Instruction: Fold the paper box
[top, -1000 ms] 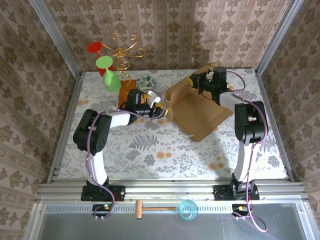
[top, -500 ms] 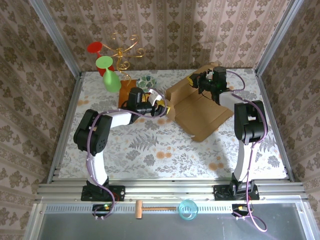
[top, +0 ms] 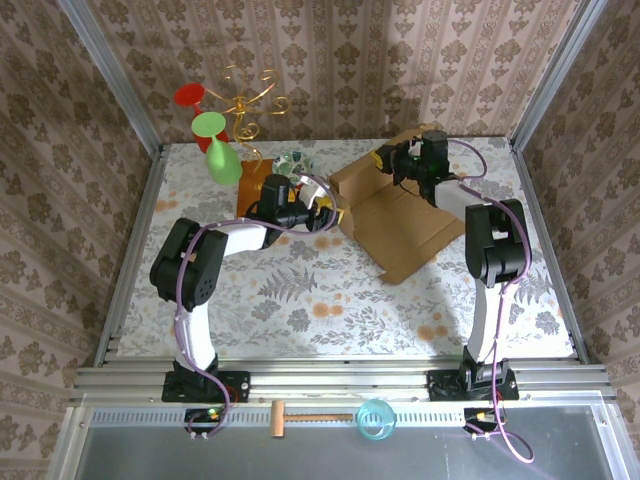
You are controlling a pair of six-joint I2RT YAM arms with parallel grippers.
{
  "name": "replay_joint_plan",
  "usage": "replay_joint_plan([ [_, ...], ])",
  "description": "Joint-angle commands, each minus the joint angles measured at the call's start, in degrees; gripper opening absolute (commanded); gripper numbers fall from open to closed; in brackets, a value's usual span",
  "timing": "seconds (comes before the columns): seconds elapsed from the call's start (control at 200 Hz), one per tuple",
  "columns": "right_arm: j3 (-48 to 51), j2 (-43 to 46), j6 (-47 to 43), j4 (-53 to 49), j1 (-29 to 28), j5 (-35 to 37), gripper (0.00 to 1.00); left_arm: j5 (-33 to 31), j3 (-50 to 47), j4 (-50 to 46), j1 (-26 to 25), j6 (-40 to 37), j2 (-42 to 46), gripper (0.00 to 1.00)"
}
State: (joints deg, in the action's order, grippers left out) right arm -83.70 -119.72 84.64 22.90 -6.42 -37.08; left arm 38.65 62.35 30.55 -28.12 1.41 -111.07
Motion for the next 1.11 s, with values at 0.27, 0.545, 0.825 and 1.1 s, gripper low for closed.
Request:
replay_joint_plan([
  [0.27, -4.4, -1.9, 0.7, -9.2, -2.2, 1.3, 0.00, -0.3, 5.1, 2.4, 1.6, 5.3, -2.8, 0.63],
  [0.545, -5.8, -2.6, 1.0, -12.2, -2.9, 2.1, 0.00, -3.9, 7.9, -2.5, 0.9, 3.9, -4.0, 0.63],
  [0.825, -5.3, -2.4, 1.5, -13.0, -3.2, 2.6, 0.00, -9.2, 9.0, -5.3, -0.3, 3.4, -4.6, 0.69],
  [1.1, -5.4, -2.4, 1.5, -13.3, -3.1, 2.6, 0.00, -10.8, 7.7, -2.3, -0.8, 6.3, -4.4, 0.72],
])
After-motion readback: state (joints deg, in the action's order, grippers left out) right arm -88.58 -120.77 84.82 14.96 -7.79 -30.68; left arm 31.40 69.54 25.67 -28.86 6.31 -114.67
